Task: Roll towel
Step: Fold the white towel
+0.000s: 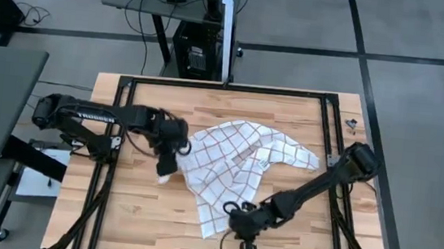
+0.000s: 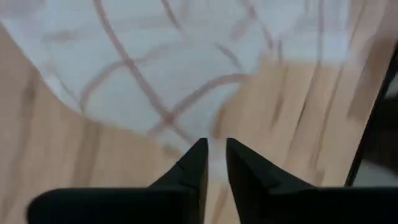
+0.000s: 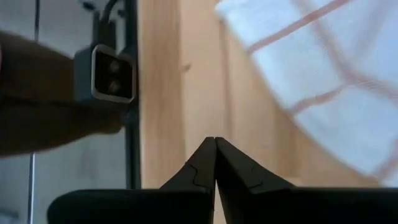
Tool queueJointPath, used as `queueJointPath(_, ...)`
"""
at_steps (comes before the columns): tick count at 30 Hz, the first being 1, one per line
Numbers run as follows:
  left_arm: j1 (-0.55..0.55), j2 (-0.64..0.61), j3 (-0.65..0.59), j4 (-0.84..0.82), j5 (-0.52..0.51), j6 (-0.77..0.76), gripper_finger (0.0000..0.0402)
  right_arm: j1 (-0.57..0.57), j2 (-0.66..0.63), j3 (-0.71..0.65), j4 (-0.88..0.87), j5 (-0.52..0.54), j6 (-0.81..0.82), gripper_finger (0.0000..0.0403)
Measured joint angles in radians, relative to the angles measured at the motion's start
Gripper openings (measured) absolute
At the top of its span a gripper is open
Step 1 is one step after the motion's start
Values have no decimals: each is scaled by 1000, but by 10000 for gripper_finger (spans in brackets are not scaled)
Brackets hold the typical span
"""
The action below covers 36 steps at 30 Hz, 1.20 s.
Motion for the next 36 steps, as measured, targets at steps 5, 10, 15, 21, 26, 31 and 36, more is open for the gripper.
queueJointPath(5,-69,4,0,-59,-200,-94,100,-48,-5,0,-9,85,5,4)
queueJointPath(10,-167,5,0,45,-153,-173,112,-101,8,-1,71,99,-21,22)
queueJointPath(15,-227,62,-62,250,-234,-164,102,-113,73,3,287,152,-14,18)
queueJointPath(21,-172,142,-132,489,-281,-160,94,-102,192,4,371,231,149,1)
queueJointPath(26,-85,194,-133,577,-341,-94,94,-80,243,40,276,321,238,0)
queueJointPath(31,-16,309,-133,590,-341,-34,93,-51,283,113,147,367,287,0)
queueJointPath(36,25,435,-129,628,-330,-10,93,-21,286,135,114,368,289,0)
